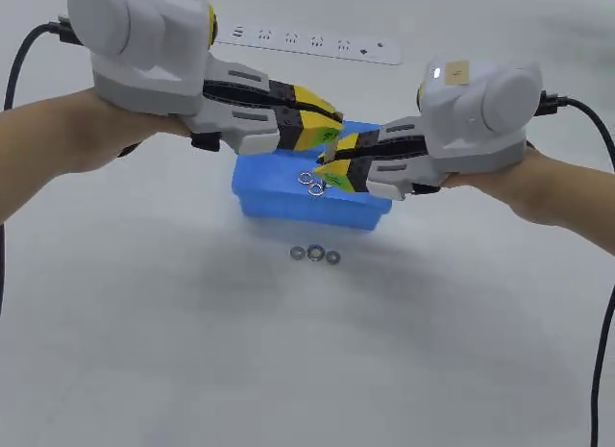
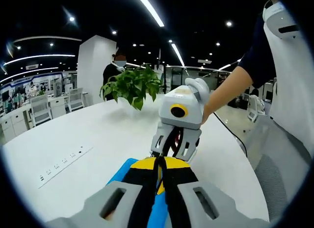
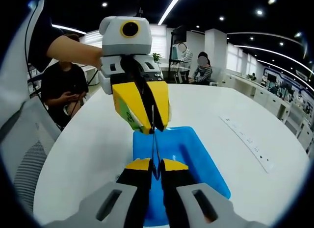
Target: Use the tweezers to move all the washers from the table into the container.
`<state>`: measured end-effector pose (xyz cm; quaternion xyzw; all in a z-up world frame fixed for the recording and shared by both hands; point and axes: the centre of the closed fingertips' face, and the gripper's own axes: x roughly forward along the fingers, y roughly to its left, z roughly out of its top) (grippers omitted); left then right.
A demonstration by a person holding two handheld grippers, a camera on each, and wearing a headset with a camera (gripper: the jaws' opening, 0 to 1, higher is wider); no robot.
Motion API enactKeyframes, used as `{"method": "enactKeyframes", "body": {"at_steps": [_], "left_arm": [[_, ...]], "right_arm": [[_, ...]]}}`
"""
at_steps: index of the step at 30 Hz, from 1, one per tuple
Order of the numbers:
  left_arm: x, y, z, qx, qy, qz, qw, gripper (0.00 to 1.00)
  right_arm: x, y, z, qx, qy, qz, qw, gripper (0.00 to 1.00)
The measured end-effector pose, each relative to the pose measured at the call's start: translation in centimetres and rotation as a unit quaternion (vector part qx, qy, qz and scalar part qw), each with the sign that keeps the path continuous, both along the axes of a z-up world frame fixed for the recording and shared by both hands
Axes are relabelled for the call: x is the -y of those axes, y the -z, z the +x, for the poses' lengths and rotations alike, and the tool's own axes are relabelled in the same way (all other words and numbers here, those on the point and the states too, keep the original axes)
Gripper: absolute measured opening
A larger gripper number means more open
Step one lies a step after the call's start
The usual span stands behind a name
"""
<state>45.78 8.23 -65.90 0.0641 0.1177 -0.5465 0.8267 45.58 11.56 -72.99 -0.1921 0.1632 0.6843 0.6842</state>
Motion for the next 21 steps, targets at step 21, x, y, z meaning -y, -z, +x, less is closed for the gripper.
{"method": "enactKeyframes", "body": {"at_steps": [21], "left_arm": [[0.7, -4.0, -1.8, 0.068, -0.012, 0.029, 0.9971, 0.04]], "right_arm": [[-0.2, -3.6, -0.5, 0.022, 0.027, 0.016, 0.9993, 0.13]]}}
